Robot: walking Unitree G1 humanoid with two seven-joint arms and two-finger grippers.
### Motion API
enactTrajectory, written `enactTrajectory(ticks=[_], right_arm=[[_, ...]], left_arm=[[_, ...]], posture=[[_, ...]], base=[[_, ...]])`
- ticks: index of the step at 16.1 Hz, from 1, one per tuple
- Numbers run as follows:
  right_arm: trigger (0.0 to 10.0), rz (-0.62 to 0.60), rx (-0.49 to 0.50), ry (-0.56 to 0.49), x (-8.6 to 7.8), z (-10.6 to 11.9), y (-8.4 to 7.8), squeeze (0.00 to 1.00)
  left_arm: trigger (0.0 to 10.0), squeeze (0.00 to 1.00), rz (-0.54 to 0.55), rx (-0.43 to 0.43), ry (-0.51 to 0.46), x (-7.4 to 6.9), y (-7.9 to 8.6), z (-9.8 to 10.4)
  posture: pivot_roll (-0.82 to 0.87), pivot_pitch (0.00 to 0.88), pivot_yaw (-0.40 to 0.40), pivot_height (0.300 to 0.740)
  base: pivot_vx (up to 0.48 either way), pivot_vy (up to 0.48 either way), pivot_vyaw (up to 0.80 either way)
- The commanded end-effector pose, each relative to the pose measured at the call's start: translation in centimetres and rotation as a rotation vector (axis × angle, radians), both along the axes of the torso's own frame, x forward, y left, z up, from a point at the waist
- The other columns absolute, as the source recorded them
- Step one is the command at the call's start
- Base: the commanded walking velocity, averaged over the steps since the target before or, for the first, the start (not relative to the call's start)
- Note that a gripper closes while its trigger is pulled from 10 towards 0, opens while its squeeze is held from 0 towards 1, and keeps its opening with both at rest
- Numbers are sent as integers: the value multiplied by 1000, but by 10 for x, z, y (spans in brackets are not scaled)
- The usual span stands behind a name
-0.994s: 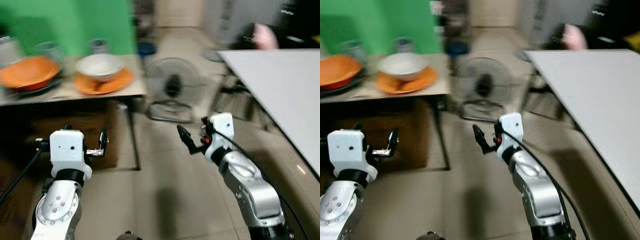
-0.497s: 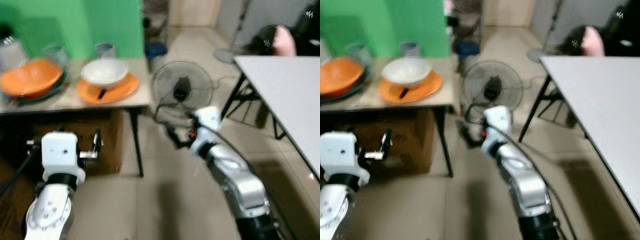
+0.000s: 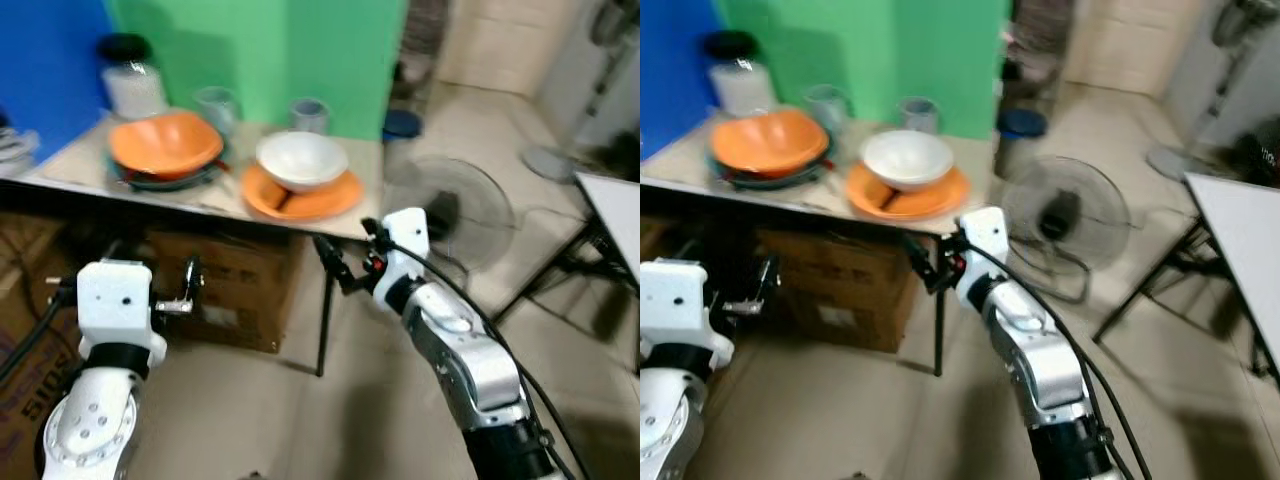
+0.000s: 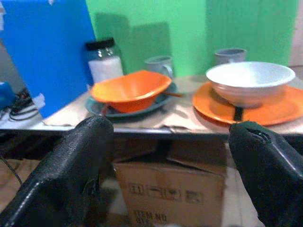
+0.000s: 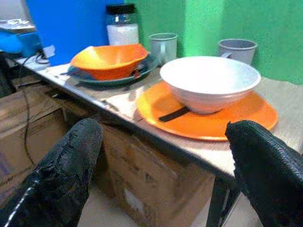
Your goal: Setting the table
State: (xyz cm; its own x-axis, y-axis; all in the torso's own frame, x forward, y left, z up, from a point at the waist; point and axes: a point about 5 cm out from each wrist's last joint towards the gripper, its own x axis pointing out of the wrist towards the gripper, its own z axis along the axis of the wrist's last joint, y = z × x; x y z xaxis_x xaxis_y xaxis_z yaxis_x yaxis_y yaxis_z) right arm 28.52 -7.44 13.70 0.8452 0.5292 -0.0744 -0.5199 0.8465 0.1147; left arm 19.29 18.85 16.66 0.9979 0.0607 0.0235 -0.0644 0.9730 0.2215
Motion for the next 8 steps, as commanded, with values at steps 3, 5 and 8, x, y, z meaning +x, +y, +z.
enactTrajectory(ticks=[3, 5, 8], right_arm=[[10000, -99, 27, 7, 5, 1, -18, 886], [10000, -113, 34, 11, 6, 1, -20, 886], [10000, -162, 62, 30, 8, 1, -30, 694]], left_arm=[[10000, 220, -98, 19, 4, 7, -10, 0], [10000, 224, -105, 18, 2, 10, -10, 0], [10000, 224, -135, 13, -2, 17, -12, 1]], posture=[[30, 0, 12, 740], [21, 0, 25, 740], [-6, 0, 59, 740]], base=[[354, 0, 0], [352, 0, 0], [355, 0, 0]])
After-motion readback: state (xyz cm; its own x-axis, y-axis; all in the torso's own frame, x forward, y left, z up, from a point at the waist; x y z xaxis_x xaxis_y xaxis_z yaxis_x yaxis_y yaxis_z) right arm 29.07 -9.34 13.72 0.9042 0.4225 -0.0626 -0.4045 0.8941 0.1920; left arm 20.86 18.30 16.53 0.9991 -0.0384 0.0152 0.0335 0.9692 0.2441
